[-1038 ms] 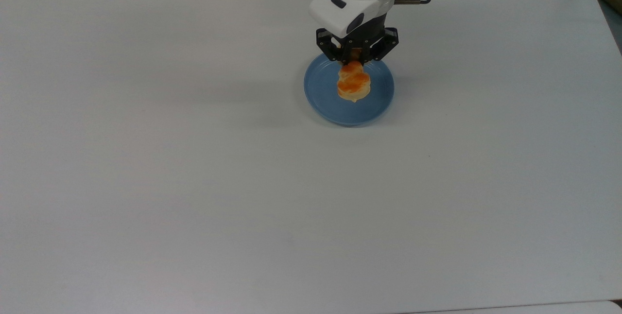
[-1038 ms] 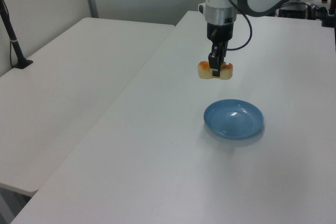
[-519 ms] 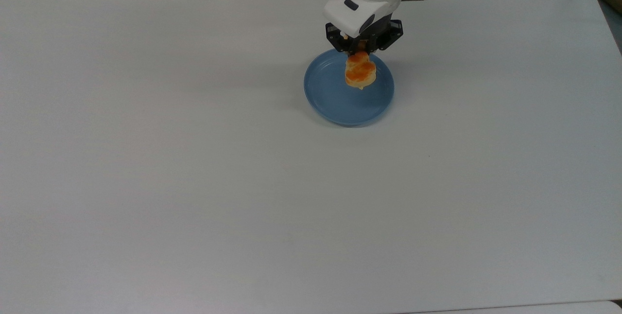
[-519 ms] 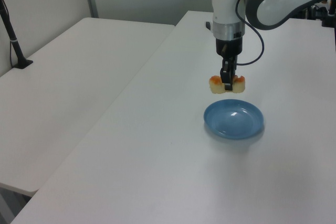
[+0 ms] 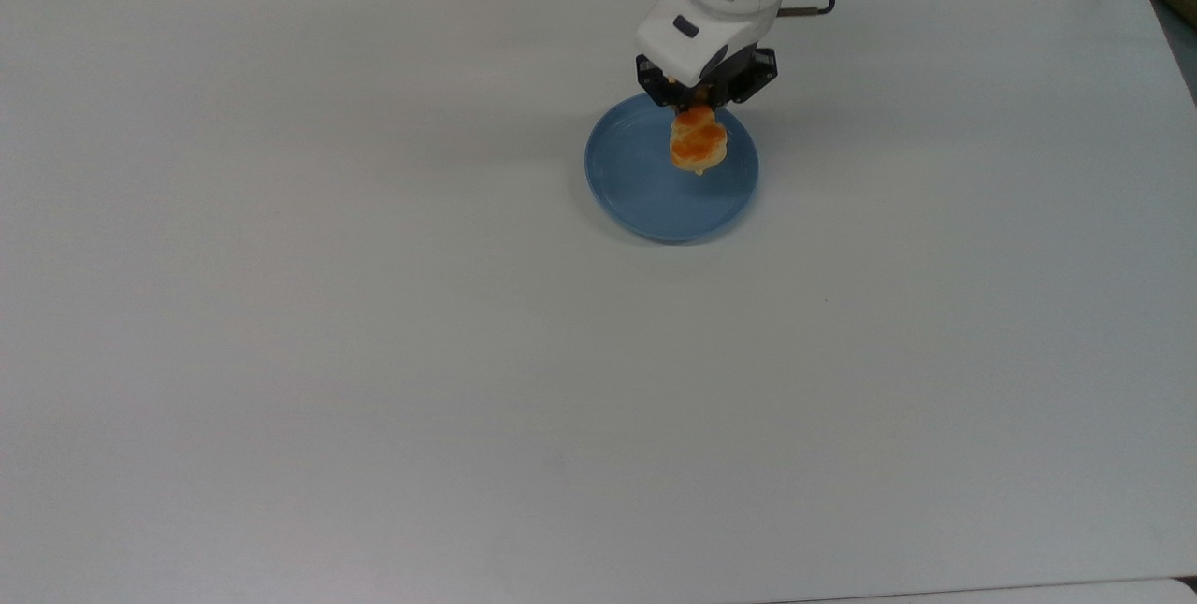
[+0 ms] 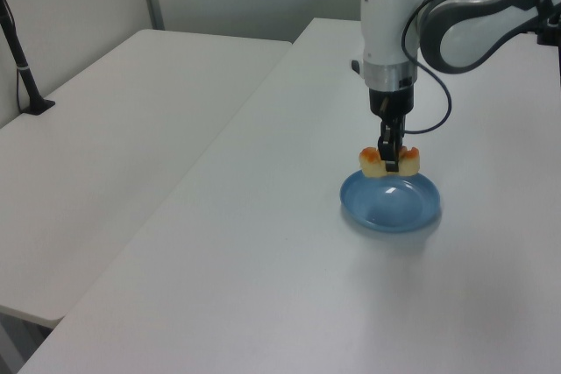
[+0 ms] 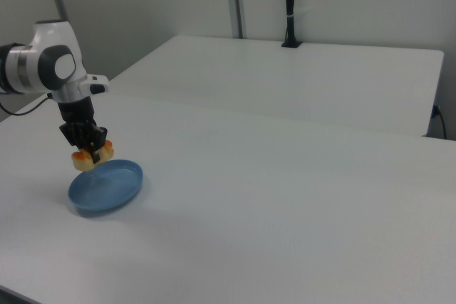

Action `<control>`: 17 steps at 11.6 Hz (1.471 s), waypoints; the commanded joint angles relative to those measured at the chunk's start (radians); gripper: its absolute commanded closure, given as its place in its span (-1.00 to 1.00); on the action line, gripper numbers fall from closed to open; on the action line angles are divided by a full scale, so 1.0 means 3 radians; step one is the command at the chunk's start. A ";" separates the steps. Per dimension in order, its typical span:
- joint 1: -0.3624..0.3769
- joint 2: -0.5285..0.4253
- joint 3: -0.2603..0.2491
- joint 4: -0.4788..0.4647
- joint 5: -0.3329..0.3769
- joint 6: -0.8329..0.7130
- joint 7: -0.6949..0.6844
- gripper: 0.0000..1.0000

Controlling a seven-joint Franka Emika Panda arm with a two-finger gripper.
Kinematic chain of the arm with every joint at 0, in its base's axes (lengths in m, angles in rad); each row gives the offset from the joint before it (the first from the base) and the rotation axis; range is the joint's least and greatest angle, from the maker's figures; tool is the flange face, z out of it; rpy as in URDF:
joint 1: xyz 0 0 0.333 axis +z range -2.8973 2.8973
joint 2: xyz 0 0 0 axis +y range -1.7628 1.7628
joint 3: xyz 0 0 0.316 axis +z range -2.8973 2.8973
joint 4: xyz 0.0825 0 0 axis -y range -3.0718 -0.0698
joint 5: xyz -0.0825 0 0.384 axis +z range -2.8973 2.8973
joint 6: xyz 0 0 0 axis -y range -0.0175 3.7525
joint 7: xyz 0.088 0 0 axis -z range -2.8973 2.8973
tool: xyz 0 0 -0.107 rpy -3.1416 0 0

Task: Put the bread on a plate
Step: 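Lower the bread roll onto the blue plate, then open the gripper and raise it away from the bread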

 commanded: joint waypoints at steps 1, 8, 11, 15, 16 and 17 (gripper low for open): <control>-0.0048 0.0121 0.0052 -0.0102 -0.0140 0.0219 0.0109 0.42; -0.0043 0.0270 0.0052 -0.0097 -0.0263 0.0224 0.0267 -1.00; -0.0088 0.0189 0.0052 -0.0061 -0.0263 0.0184 0.0282 -1.00; -0.0353 -0.0097 0.0118 0.0092 -0.0258 0.0000 0.0099 -1.00; -0.0572 -0.0194 0.0276 0.0173 -0.0253 -0.0188 0.0063 -1.00; -0.0817 -0.0276 0.0409 0.0356 -0.0248 -0.0519 0.0037 -1.00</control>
